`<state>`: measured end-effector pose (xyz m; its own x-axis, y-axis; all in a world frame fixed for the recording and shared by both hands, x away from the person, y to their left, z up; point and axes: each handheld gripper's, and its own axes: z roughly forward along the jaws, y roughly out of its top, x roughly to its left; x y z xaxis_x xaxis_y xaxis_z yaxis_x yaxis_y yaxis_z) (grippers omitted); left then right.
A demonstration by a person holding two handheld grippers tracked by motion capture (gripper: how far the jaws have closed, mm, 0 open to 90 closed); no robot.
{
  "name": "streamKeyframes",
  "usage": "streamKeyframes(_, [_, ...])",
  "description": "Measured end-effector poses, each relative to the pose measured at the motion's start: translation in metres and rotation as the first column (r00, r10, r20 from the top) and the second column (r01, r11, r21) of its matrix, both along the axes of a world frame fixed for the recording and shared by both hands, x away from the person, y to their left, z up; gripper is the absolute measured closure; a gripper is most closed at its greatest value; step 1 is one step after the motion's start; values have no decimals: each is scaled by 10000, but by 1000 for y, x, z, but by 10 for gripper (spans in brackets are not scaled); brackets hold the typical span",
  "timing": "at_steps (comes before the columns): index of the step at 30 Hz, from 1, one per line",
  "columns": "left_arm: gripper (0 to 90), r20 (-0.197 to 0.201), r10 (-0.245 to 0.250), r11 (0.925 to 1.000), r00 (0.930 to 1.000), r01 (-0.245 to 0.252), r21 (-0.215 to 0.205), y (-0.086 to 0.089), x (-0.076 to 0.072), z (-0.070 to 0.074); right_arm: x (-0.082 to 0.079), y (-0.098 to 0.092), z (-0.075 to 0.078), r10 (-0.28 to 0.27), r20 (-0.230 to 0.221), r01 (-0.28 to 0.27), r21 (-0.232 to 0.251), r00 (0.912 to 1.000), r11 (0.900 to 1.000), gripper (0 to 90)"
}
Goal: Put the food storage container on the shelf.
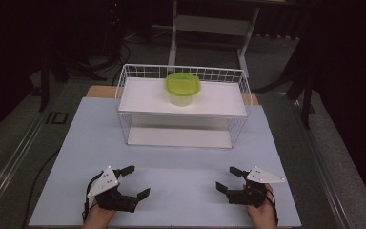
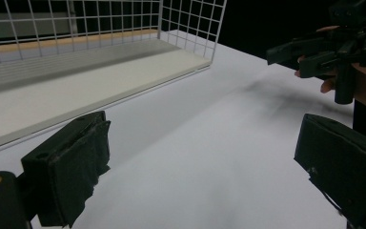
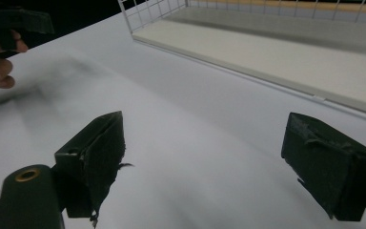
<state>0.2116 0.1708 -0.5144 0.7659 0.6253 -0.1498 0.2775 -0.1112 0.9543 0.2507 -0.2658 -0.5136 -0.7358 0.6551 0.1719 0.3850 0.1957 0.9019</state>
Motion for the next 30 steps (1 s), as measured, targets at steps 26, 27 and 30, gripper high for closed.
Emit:
streamKeyframes(26, [49,542,670,9975,9963,-682,208,5,-4,-2,4,1,-6,202,962,-185,-184,9952,9997,179])
streamKeyframes(27, [49,551,696,9972,9960,-709,217,6,-4,-2,4,1,-6,181,908,-165,-187,9957,9997,179])
streamKeyframes(30, [49,543,693,9974,9961,-701,133,6,-4,-2,4,0,-6,195,942,-180,-172,9954,9997,179])
